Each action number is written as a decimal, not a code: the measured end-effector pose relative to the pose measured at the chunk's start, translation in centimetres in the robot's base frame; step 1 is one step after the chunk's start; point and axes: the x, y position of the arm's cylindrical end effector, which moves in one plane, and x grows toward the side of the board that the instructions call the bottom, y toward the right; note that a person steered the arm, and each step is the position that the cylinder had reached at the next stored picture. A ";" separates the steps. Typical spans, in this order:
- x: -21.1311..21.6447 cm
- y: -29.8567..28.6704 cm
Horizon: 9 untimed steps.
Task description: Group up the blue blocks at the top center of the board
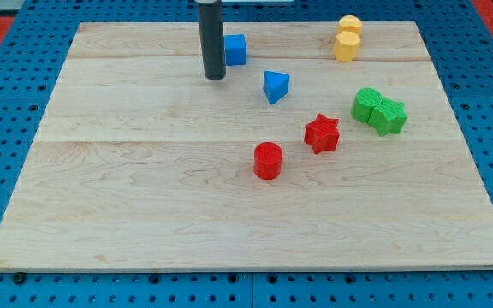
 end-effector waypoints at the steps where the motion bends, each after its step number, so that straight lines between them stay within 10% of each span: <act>1: 3.7 1.7; 4: 5.2 16.3; 9: -2.9 4.2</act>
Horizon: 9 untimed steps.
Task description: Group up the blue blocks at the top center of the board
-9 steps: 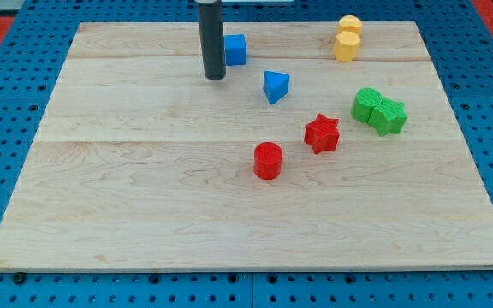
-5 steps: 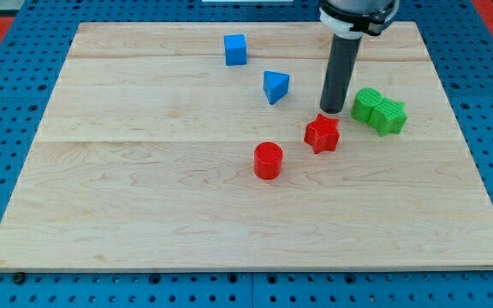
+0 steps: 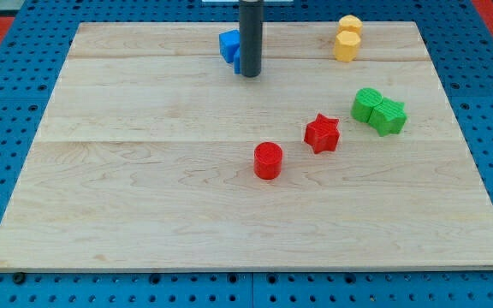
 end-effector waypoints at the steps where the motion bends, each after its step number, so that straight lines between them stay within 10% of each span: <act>1: -0.3 -1.2; 9: -4.9 -10.6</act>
